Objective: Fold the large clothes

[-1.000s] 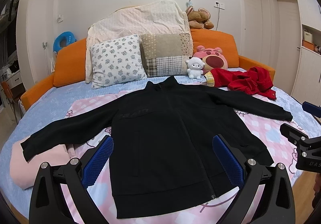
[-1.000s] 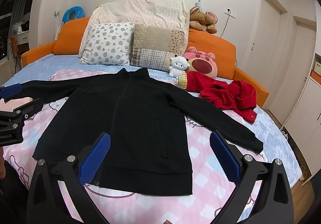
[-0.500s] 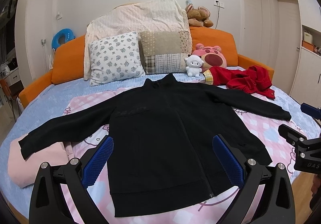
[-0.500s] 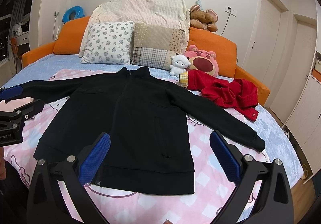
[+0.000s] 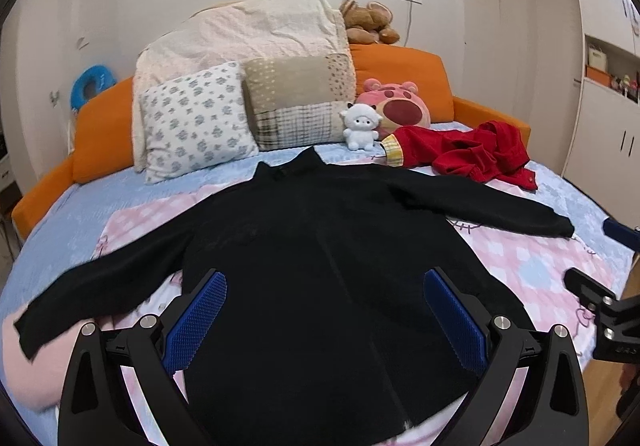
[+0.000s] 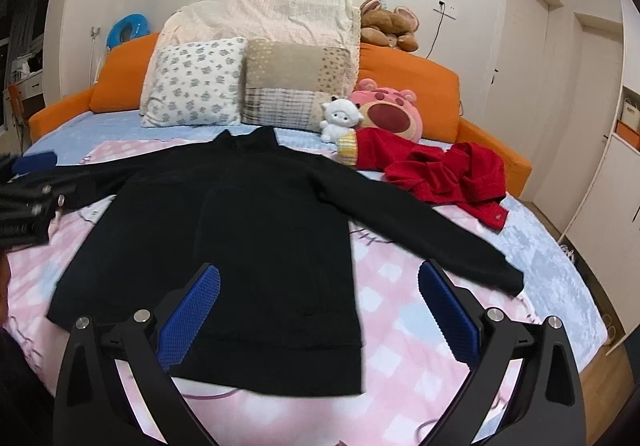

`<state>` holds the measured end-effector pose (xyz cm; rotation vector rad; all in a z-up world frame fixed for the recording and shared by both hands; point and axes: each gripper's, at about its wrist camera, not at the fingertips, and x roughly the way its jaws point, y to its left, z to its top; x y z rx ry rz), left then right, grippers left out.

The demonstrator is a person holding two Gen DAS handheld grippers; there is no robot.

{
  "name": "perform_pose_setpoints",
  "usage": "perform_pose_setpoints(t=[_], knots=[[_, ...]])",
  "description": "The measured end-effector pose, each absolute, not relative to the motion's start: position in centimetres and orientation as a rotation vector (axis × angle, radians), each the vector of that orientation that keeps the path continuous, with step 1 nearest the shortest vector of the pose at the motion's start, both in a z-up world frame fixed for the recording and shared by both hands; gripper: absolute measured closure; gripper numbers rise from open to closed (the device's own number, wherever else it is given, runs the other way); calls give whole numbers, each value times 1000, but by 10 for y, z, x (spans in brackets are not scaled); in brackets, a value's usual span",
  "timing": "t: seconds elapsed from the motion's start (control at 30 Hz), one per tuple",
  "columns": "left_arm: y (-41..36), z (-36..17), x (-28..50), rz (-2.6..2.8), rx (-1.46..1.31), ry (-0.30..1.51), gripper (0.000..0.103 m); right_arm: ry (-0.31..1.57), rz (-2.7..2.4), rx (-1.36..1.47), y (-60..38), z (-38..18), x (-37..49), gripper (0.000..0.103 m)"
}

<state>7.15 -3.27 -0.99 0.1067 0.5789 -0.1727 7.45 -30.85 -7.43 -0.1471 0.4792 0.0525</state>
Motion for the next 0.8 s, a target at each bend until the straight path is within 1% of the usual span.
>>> perform_pose_setpoints(t=[0.1,0.23,0.4,0.57,0.6,0.63,0.67,0.73,0.77,0.8], knots=[[-60,-12,107,-186,147,588,3,453,36,-150,-340,-80,89,5],[-102,-25,174,-254,182,673,3,460,-49,-81,-406,-90,120,5],[-145,-41,264,-311,158,786,3,523,-139,89,-517,-106,164,5],[-171,-60,339,-290,106,856,3,613,-194,247,-618,-126,206,5],[-176,-65,351,-276,111,863,3,646,-195,299,-638,-133,213,6],[-177,-70,358,-267,114,873,3,680,-192,355,-656,-142,221,9],[-180,-75,365,-254,122,882,3,708,-180,397,-668,-149,227,16],[-187,-85,376,-251,142,891,3,763,-146,491,-688,-164,237,22],[-189,-88,377,-259,143,889,3,787,-136,528,-698,-172,243,24],[-191,-91,378,-272,142,885,3,809,-155,543,-705,-179,247,23]])
